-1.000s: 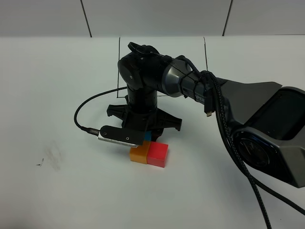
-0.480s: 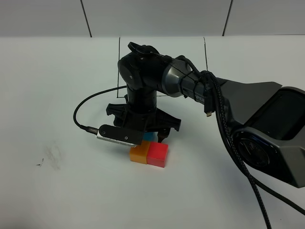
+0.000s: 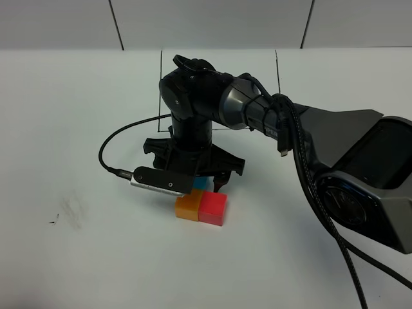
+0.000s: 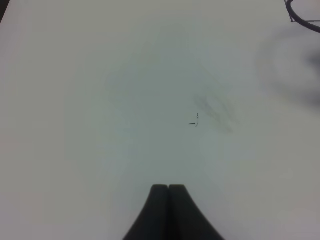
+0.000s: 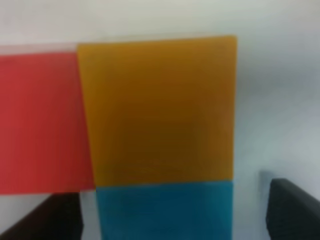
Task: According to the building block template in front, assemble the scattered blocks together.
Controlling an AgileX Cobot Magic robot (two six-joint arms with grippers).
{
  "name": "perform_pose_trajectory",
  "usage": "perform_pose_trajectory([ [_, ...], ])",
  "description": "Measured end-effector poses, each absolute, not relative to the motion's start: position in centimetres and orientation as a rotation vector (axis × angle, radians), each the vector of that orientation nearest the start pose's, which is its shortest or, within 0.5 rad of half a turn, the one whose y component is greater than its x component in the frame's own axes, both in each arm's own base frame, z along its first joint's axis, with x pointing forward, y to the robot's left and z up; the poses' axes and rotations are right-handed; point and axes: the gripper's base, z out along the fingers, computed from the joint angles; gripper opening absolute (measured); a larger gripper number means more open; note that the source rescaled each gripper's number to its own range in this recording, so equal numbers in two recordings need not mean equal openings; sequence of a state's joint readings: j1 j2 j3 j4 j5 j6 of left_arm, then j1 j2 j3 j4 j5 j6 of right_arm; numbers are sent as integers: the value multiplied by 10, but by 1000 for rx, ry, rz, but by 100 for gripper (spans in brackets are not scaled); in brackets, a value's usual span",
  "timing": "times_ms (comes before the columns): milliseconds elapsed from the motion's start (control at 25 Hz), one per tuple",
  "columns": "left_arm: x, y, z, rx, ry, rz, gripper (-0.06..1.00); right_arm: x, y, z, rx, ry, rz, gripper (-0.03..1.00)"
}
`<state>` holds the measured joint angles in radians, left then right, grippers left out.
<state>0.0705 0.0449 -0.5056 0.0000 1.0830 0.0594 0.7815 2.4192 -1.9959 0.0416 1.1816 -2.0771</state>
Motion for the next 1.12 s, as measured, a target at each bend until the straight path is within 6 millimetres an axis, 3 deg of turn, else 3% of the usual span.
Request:
perform_pose_trajectory([
  [400, 0, 0, 277, -12, 2107, 78, 0, 343, 339, 161, -3030, 464, -95, 74],
  [800, 0, 0, 277, -12, 2107, 78, 0, 341, 331, 212, -2967, 451, -245, 72],
  [920, 0, 0, 277, -12, 2107, 78, 0, 340, 330, 221, -2953, 463, -268, 60],
  [1120, 0, 0, 277, -12, 2107, 78, 0, 340, 329, 223, -2936, 530, -267, 14],
])
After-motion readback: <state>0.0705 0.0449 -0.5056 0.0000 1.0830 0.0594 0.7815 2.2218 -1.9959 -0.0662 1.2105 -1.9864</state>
